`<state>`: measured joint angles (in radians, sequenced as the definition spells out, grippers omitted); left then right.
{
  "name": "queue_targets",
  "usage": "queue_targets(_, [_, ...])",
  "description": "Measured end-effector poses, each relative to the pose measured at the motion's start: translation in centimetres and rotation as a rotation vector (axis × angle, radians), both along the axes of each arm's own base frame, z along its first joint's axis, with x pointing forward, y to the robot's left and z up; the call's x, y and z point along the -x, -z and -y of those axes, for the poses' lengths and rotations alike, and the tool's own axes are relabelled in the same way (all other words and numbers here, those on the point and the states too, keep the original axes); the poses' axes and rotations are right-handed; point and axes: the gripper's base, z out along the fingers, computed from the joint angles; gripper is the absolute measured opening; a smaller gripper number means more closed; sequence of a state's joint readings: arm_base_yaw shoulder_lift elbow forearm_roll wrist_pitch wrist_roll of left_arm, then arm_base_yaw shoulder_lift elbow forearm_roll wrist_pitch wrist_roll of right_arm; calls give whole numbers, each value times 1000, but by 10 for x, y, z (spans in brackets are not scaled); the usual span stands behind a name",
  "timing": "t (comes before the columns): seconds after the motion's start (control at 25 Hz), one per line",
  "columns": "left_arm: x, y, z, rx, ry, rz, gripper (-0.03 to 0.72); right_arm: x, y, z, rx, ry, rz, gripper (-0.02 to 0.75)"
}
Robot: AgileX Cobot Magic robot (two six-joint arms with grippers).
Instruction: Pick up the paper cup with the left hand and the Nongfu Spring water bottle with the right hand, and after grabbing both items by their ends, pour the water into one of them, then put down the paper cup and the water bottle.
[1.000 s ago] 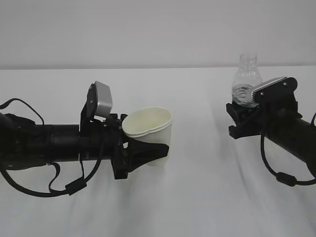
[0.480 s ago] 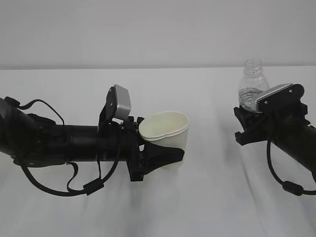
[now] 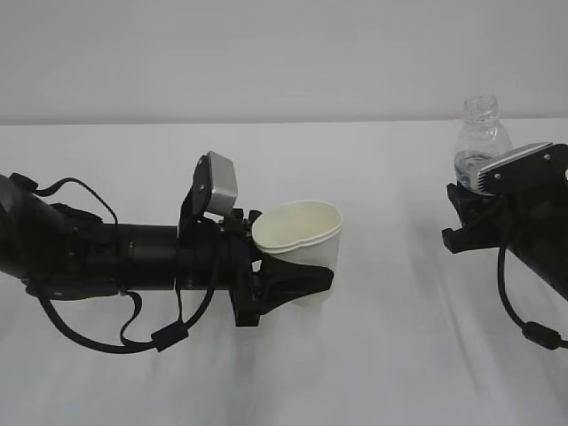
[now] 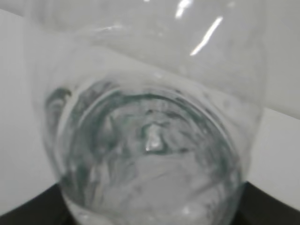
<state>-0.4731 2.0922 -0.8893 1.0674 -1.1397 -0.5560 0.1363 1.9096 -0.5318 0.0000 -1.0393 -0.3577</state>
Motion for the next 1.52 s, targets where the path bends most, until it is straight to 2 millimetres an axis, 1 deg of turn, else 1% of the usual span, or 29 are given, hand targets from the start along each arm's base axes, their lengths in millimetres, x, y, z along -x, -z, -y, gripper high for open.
queue_targets(0.24, [6, -1, 8, 5, 27, 3, 441, 4, 3, 4, 9, 40, -18, 414])
queue_targets(0.48, [1, -8, 15, 22, 35, 28, 441, 5, 0, 5, 50, 33, -3, 414])
queue_targets(0.6, [-2, -10, 17, 24, 29, 31, 441, 5, -3, 4, 79, 15, 11, 414])
queue_targets(1.0, [-3, -7, 16, 2, 16, 21, 441, 5, -3, 2, 109, -17, 16, 414])
queue_targets(1.36, [-6, -7, 16, -23, 2, 28, 441, 5, -3, 1, 217, -56, 33, 414])
queue_targets(1.52, [-8, -5, 26, -30, 27, 41, 441, 5, -3, 0, 273, -77, 42, 414])
